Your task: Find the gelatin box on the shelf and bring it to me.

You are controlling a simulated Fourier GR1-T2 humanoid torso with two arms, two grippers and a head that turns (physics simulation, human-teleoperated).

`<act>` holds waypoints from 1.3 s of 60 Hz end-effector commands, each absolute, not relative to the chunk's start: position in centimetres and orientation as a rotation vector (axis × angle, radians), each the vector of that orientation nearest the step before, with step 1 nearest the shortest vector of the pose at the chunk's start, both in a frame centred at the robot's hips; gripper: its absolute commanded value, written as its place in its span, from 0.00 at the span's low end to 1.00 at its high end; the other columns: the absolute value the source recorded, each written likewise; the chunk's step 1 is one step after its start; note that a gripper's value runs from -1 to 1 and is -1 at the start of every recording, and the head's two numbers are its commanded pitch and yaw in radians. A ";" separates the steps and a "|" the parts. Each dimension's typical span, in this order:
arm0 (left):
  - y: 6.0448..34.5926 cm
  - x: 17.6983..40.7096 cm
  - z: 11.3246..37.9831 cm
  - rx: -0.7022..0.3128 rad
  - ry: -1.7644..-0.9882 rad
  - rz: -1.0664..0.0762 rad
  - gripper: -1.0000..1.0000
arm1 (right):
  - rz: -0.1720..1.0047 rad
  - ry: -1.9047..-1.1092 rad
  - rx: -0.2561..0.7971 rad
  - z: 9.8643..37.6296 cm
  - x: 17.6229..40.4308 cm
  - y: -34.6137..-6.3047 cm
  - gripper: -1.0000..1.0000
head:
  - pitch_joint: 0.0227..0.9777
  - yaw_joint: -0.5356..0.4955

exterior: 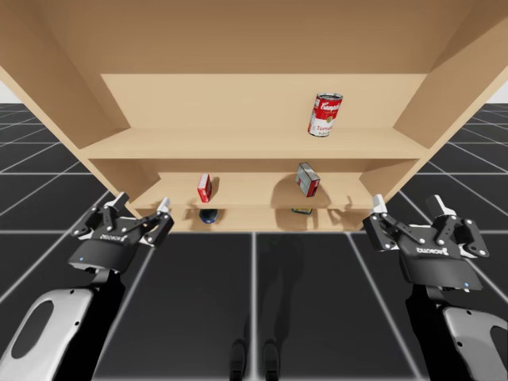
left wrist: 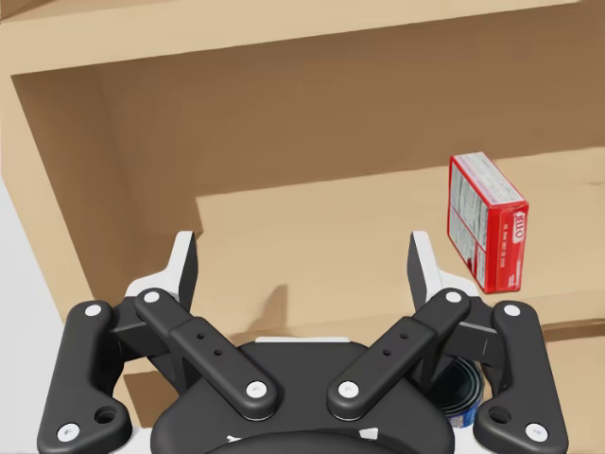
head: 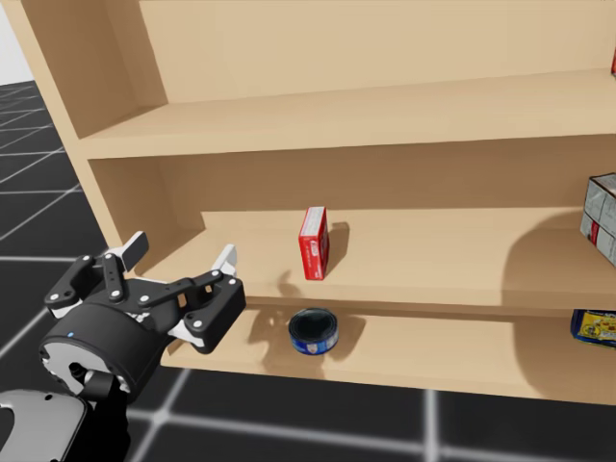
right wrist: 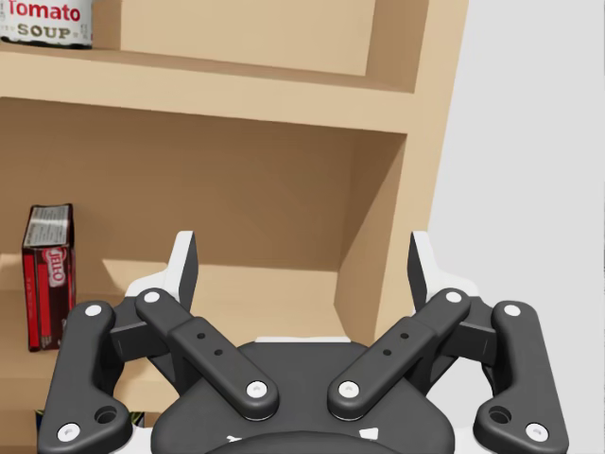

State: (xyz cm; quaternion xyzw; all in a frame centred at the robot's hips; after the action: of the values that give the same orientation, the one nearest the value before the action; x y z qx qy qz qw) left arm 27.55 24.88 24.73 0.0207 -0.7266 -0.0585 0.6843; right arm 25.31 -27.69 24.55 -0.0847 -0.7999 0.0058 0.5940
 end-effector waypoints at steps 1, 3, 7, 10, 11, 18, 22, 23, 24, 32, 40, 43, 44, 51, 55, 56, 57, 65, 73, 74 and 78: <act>23.7 26.9 25.2 -0.008 -1.593 -0.141 0.00 | 0.010 -1.855 -0.205 24.4 25.3 -27.8 0.00 | 0.56 0.77; 23.3 26.6 25.4 0.001 -1.579 -0.143 0.00 | 0.012 -1.854 -0.205 24.4 25.3 -27.8 0.00 | 0.56 0.77; 22.7 26.1 25.8 0.025 -1.551 -0.148 0.00 | 0.012 -1.851 -0.205 24.4 25.4 -27.8 0.00 | 0.56 0.76; 22.3 25.8 26.2 0.025 -1.549 -0.152 0.00 | 0.009 -1.849 -0.206 24.3 25.4 -27.9 0.00 | 0.56 0.76; 22.2 25.8 26.3 0.023 -1.547 -0.154 0.00 | 0.008 -1.849 -0.206 24.3 25.4 -27.9 0.00 | 0.56 0.76; 21.3 25.2 27.2 -0.053 -1.523 -0.169 0.00 | -0.002 -1.841 -0.212 24.1 25.5 -28.3 0.00 | 0.57 0.75; 20.6 25.1 27.5 -0.105 -1.499 -0.182 0.00 | -0.006 -1.841 -0.213 24.0 25.5 -28.3 0.00 | 0.57 0.75; 20.3 25.0 27.6 -0.119 -1.490 -0.188 0.00 | -0.006 -1.841 -0.213 24.0 25.5 -28.3 0.00 | 0.57 0.75; 20.2 25.0 27.6 -0.121 -1.489 -0.192 0.00 | -0.008 -1.840 -0.213 24.0 25.5 -28.4 0.00 | 0.57 0.75; 18.6 25.8 27.5 -0.160 -1.457 -0.195 0.00 | -0.011 -1.839 -0.211 23.9 25.6 -28.4 0.00 | 0.57 0.75; 17.8 27.3 26.5 -0.193 -1.409 -0.186 0.00 | -0.013 -1.839 -0.209 24.0 25.5 -28.4 0.00 | 0.57 0.76; 17.6 27.9 26.1 -0.181 -1.407 -0.177 0.00 | -0.013 -1.840 -0.209 24.0 25.5 -28.5 0.00 | 0.57 0.76; 17.6 28.0 26.1 -0.184 -1.403 -0.174 0.00 | -0.013 -1.840 -0.209 24.0 25.5 -28.5 0.00 | 0.57 0.76; 17.5 29.5 25.5 -0.186 -1.398 -0.159 0.00 | -0.019 -1.843 -0.209 24.1 25.5 -28.6 0.00 | 0.57 0.76; 17.4 30.0 25.6 -0.186 -1.401 -0.151 0.00 | -0.020 -1.843 -0.210 24.1 25.5 -28.6 0.00 | 0.57 0.76; 17.4 30.1 25.6 -0.187 -1.402 -0.150 0.00 | -0.020 -1.844 -0.210 24.1 25.5 -28.6 0.00 | 0.57 0.76; 17.4 30.3 25.5 -0.181 -1.403 -0.150 0.00 | -0.020 -1.844 -0.210 24.1 25.5 -28.7 0.00 | 0.57 0.76; 17.2 32.0 25.2 -0.191 -1.389 -0.133 0.00 | -0.021 -1.846 -0.213 24.1 25.5 -28.7 0.00 | 0.57 0.77; 17.0 33.7 24.8 -0.182 -1.378 -0.121 0.00 | -0.035 -1.853 -0.226 24.2 25.5 -28.9 0.00 | 0.57 0.77; 16.9 34.1 24.7 -0.181 -1.374 -0.117 0.00 | -0.044 -1.859 -0.234 24.2 25.5 -29.0 0.00 | 0.57 0.77; 16.8 34.6 24.5 -0.182 -1.367 -0.114 0.00 | -0.047 -1.857 -0.232 24.2 25.5 -29.1 0.00 | 0.57 0.77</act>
State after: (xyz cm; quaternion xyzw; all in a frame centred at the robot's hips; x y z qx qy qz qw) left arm 32.99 17.03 25.00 -0.0847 -0.6356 -0.0583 0.7652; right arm 25.53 -28.80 24.12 -0.0958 -0.7971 -0.0148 0.5960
